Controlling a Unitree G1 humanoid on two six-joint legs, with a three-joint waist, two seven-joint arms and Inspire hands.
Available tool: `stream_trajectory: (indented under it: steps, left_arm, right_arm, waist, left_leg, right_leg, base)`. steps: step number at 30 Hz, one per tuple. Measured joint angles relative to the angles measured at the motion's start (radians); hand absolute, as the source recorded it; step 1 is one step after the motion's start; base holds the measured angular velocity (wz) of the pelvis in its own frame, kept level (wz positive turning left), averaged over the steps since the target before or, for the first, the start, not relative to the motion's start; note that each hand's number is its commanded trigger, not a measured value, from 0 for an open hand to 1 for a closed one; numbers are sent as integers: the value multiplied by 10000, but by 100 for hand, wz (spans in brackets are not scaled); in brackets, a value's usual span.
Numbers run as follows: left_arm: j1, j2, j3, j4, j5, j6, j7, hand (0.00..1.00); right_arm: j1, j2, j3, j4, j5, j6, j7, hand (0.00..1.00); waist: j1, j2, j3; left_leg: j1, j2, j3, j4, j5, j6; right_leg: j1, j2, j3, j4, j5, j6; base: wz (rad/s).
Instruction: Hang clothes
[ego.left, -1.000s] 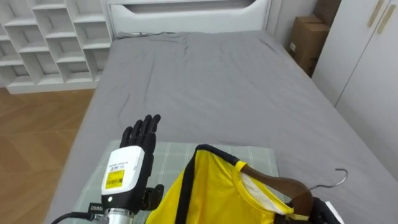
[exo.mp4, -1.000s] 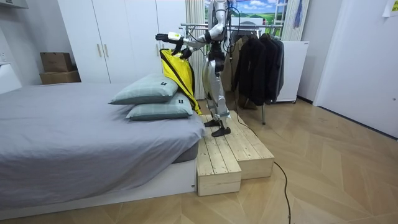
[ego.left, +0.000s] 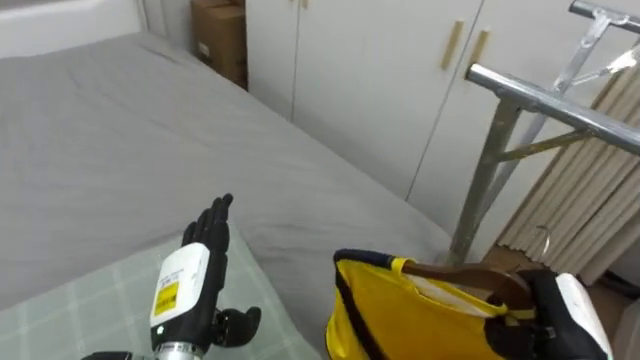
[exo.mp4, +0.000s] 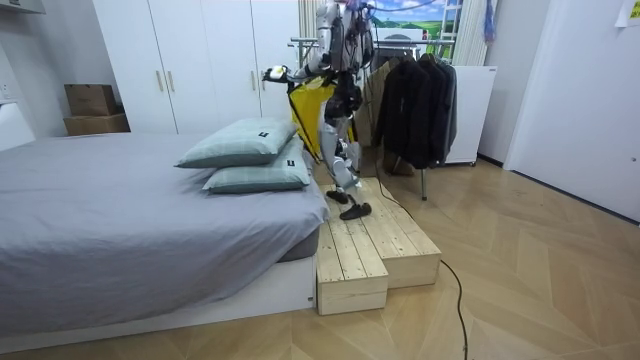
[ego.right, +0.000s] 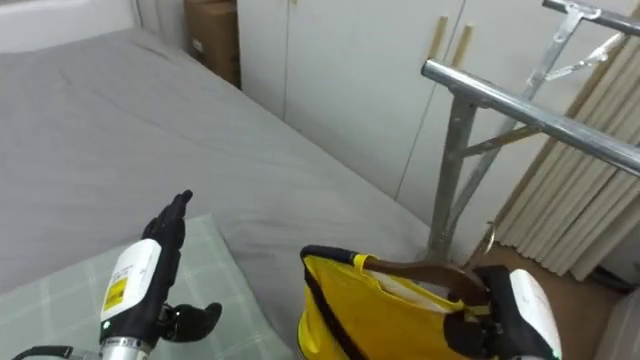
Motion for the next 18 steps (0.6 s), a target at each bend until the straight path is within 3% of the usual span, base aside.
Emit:
stream_trajectory:
  steps: [1, 2, 3, 4, 5, 6, 7, 8, 9, 10, 11, 12, 13, 14, 15, 16, 17, 18]
  left_arm:
    - [2, -3, -36, 1, -112, 0, -43, 0]
    - [17, 14, -63, 12, -155, 1, -58, 0]
    - [56, 24, -78, 12, -154, 1, -57, 0]
    - [84, 28, -95, 12, -154, 1, -56, 0]
    - [86, 14, -237, 12, -229, 0, -54, 0]
    - [53, 5, -465, 12, -377, -2, -52, 0]
    - [34, -23, -526, 14, -372, -2, -51, 0]
    - [24, -121, -636, 11, -347, -1, -51, 0]
    - [28, -224, -761, 25, -359, -1, -52, 0]
    - [26, -272, -828, 36, -356, 1, -52, 0]
    - [15, -354, -925, 32, -338, -2, -51, 0]
    - [-15, -365, -978, 32, -328, -7, -46, 0]
    - [-30, -367, -1064, 40, -333, -11, -45, 0]
    - [-35, -376, -1057, 76, -363, -13, -40, 0]
    - [-37, -386, -1057, 100, -359, -12, -38, 0]
    - [-36, -409, -1060, 120, -339, -13, -20, 0]
    - [-79, -399, -1078, 161, -304, -23, -14, 0]
    - [-134, -388, -1076, 221, -265, -28, 1, 0]
  right_arm:
    - [1, 0, 56, -53, -228, -11, 7, 100]
    - [3, 0, 124, -52, -433, 12, 6, 100]
    - [-14, -5, 221, -54, -505, 12, -15, 100]
    - [-22, -3, 267, -52, -560, 11, -45, 100]
    - [-27, -7, 275, -50, -725, 5, -84, 100]
    - [-30, -13, 320, -44, -794, 17, -92, 100]
    - [-44, -3, 337, -44, -877, 15, -91, 100]
    - [-66, 4, 351, -74, -1182, 11, -84, 100]
    - [-53, -38, 387, -145, -1322, 12, -80, 100]
    - [-54, -57, 421, -145, -1386, 13, -80, 100]
    - [-64, -126, 507, -184, -1470, 14, -80, 100]
    - [-73, -154, 545, -242, -1503, 14, -80, 100]
    - [-93, -189, 613, -358, -1589, 14, -80, 100]
    - [-164, -185, 685, -379, -1623, 14, -81, 100]
    - [-186, -183, 694, -383, -1649, 14, -81, 100]
    - [-242, -184, 698, -388, -1830, 21, -85, 100]
    - [-248, -170, 691, -411, -2012, 33, -129, 100]
    - [-241, -165, 691, -465, -2142, 37, -129, 100]
  waist:
    - [-21, 53, 25]
    - [-12, 47, 29]
    - [4, 21, 23]
    - [16, 1, 21]
    - [-1, -22, 25]
    - [18, -59, 47]
    - [-8, -100, 72]
    - [62, -132, 80]
    - [190, -135, 81]
    - [221, -129, 79]
    - [289, -145, 59]
    - [348, -109, 38]
    - [552, -22, -15]
    - [705, -20, -18]
    - [790, -10, -23]
    - [822, 78, -59]
    - [750, 163, -114]
    - [680, 158, -120]
  left_leg:
    - [-176, 226, -469, 659, 104, 179]
    - [-321, 345, -1008, 1267, 428, 362]
    - [-519, 398, -1558, 1871, 991, 533]
    - [-611, 380, -1812, 2167, 1216, 554]
    - [-896, 133, -2536, 2361, 1274, 607]
    - [-1207, -155, -3000, 2292, 1104, 534]
    - [-1398, -292, -3189, 2215, 1027, 514]
    - [-1863, -628, -3735, 1918, 923, 468]
    - [-2199, -988, -4316, 1350, 920, 469]
    - [-2311, -1176, -4641, 969, 922, 468]
    - [-2426, -1702, -5292, 135, 926, 472]
    - [-2432, -1918, -5564, -277, 928, 475]
    - [-2431, -2333, -6038, -1064, 947, 518]
    - [-2421, -2743, -6654, -1750, 962, 552]
    - [-2421, -2903, -7008, -2070, 982, 577]
    - [-2445, -3077, -7454, -2510, 1241, 779]
    - [-2391, -3137, -7325, -2631, 1501, 1103]
    - [-2305, -3147, -7175, -2715, 1535, 1152]
  right_leg:
    - [76, 163, 255, 60, -139, -20]
    - [184, 347, 592, 51, -200, -80]
    - [313, 481, 996, 2, -227, -128]
    - [386, 507, 1206, -3, -243, -153]
    - [473, 509, 1600, 28, -303, -156]
    - [562, 512, 1970, 0, -318, -139]
    - [589, 522, 2181, -2, -328, -121]
    - [603, 596, 2705, -22, -350, -65]
    - [664, 723, 3267, -111, -332, 2]
    - [714, 789, 3530, -196, -291, 31]
    - [725, 915, 4050, -321, -211, 96]
    - [708, 990, 4337, -388, -150, 137]
    - [638, 1181, 4985, -542, -5, 110]
    - [541, 1339, 5690, -554, 182, 239]
    - [499, 1408, 5981, -544, 226, 289]
    - [380, 1553, 6434, -451, 259, 369]
    - [234, 1610, 6585, -285, 287, 452]
    - [171, 1622, 6648, -243, 278, 481]
  base:
    - [-73]
    - [-97]
    - [-88]
    - [-87]
    - [-82]
    - [-82]
    - [-95]
    - [-110]
    - [-116]
    - [-126]
    - [-103]
    - [-143]
    - [-162]
    - [-170]
    - [-163]
    - [-127]
    - [-107]
    - [-79]
